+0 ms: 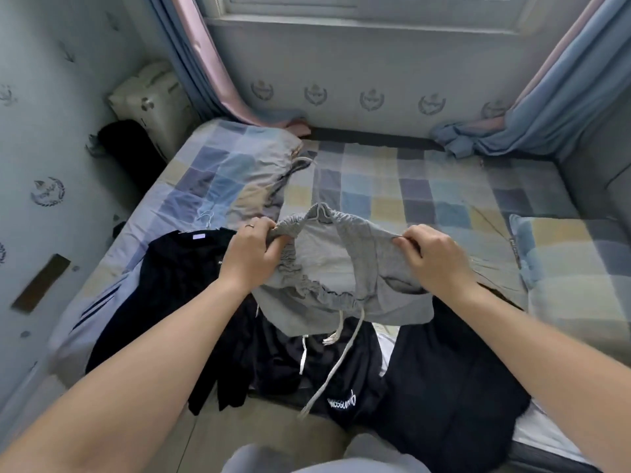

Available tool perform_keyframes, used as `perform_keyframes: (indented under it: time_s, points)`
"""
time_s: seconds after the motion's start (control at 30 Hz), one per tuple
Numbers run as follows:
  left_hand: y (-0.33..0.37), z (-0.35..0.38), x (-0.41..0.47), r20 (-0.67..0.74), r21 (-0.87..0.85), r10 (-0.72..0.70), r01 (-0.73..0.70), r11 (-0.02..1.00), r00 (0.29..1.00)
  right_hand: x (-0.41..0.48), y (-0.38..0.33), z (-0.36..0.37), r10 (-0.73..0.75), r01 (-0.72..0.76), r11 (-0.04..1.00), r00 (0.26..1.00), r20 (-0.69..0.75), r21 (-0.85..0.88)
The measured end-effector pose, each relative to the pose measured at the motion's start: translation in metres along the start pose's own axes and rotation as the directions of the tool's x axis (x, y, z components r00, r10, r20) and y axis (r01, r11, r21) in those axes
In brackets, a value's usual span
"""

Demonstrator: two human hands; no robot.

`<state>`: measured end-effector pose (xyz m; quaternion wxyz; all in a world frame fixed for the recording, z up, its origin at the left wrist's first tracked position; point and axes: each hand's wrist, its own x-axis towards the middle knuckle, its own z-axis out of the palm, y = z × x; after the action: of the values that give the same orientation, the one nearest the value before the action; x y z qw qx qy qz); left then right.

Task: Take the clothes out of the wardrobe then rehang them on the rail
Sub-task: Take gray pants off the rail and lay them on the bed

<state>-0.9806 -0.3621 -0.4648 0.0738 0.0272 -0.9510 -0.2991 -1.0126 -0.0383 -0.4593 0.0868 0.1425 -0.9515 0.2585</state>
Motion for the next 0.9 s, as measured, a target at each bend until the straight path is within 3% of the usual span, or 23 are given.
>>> perform_keyframes:
  time_s: [0.23, 0.53, 0.77, 0.9]
  points:
    - [-0.038, 0.061, -0.023, 0.382, 0.074, -0.189, 0.174, 0.982, 0.905, -0.053, 0.045, 0.07, 0.221, -0.233, 0.973, 0.916, 0.335, -0.004]
    - [-0.095, 0.124, 0.01, 0.441, 0.151, -0.236, 0.188, 0.971, 0.866, -0.051, 0.065, 0.153, 0.37, -0.399, 0.917, 0.815, 0.446, -0.032]
    - [-0.189, 0.229, 0.05, 0.499, 0.247, -0.311, 0.211, 0.946, 0.809, -0.029, 0.108, 0.276, 0.506, -0.517, 0.844, 0.681, 0.529, -0.142]
    - [-0.242, 0.294, 0.081, 0.48, 0.273, -0.341, 0.232, 0.933, 0.808, -0.001, 0.141, 0.35, 0.518, -0.504, 0.843, 0.668, 0.534, -0.188]
